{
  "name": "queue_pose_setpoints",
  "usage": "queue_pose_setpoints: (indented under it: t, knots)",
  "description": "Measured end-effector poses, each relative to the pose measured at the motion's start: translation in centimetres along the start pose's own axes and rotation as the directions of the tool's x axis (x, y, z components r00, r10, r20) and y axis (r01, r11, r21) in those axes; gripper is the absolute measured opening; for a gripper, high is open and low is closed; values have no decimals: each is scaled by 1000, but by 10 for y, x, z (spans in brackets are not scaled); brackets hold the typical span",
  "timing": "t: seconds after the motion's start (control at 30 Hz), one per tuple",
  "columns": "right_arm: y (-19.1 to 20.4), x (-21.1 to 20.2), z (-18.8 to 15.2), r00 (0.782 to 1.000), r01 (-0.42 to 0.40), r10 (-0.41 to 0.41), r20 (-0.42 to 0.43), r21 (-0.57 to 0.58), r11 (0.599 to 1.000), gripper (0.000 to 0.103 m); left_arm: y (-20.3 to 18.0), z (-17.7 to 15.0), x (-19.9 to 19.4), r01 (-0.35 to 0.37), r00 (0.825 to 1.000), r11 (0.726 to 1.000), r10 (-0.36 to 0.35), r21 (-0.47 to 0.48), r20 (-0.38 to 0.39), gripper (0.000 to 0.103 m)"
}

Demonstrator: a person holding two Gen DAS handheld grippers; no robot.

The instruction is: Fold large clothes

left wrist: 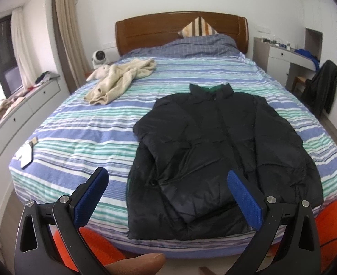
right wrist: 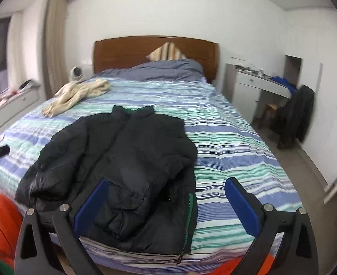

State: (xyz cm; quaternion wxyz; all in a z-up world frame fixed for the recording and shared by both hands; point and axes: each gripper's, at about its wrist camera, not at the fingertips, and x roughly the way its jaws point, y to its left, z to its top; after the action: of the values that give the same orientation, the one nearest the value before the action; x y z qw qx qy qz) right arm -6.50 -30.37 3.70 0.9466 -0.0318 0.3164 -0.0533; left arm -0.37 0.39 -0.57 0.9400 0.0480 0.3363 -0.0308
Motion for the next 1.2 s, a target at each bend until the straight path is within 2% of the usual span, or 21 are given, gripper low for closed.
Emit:
queue_pose_setpoints:
  t: [0.1,0.17,0.23,0.37,0.43,0.47,0.53,0.57,0.6,0.67,0.7,0.77,0.83,0.9,1.0,1.03,1.07,1.13,1.2]
  knots:
    - [19,30,-14,987,-72,52,-154,-130,989,103,3,-3,6,5,1000,1000,-5,-15,-22,103]
    - [39,39,-22,978,-138,105,-181,-181,974,103,5,-5,7,12,999,1000,-13,-25,-33,103]
    - [62,47,-34,946,-265,220,-238,-176,948,103,7,-7,7,15,999,999,-16,-29,-35,103]
    - [94,84,-41,924,-333,268,-273,-229,915,103,9,-9,7,-25,999,999,24,-25,-49,103]
    - [101,116,-45,922,-314,234,-307,-242,918,102,12,-13,5,-45,998,999,44,-29,-53,103]
    - [98,125,-49,909,-328,240,-342,-227,917,99,14,-15,5,-55,997,998,53,-30,-60,103]
    - [88,128,-46,893,-347,272,-357,-164,923,46,18,-17,6,-68,995,997,66,-29,-72,103]
    - [78,119,-37,897,-351,296,-327,-122,929,36,20,-19,6,-75,995,997,73,-29,-74,103]
    - [64,104,-25,905,-351,315,-287,-83,933,17,22,-21,7,-84,994,996,82,-27,-78,103]
    - [39,74,-4,921,-346,335,-200,-22,938,15,24,-24,11,-87,992,996,84,-22,-90,103]
    - [21,57,10,937,-323,320,-143,-3,946,15,24,-25,12,-78,993,997,76,-23,-89,103]
    - [-30,20,39,974,-225,226,-26,36,974,15,23,-24,10,-26,997,999,23,-40,-67,103]
    - [-87,-7,57,993,-112,107,49,105,988,15,22,-19,4,22,999,998,-24,-54,-36,103]
    - [-150,-26,60,996,39,-53,78,180,983,15,18,-15,-1,50,999,997,-50,-53,-3,103]
    - [-228,-26,46,976,202,-215,24,263,944,15,11,-9,-2,73,997,996,-72,-47,19,103]
    - [-261,-16,32,959,279,-281,-32,282,918,15,9,-8,0,80,997,996,-80,-45,15,103]
    - [-282,-7,21,947,320,-312,-77,298,899,15,8,-7,2,87,996,995,-86,-43,8,103]
    - [-326,21,-10,924,378,-330,-193,338,862,16,6,-8,5,82,997,996,-82,-38,-4,103]
    - [-363,58,-49,901,390,-258,-348,393,833,20,6,-8,6,68,998,997,-68,-30,-12,103]
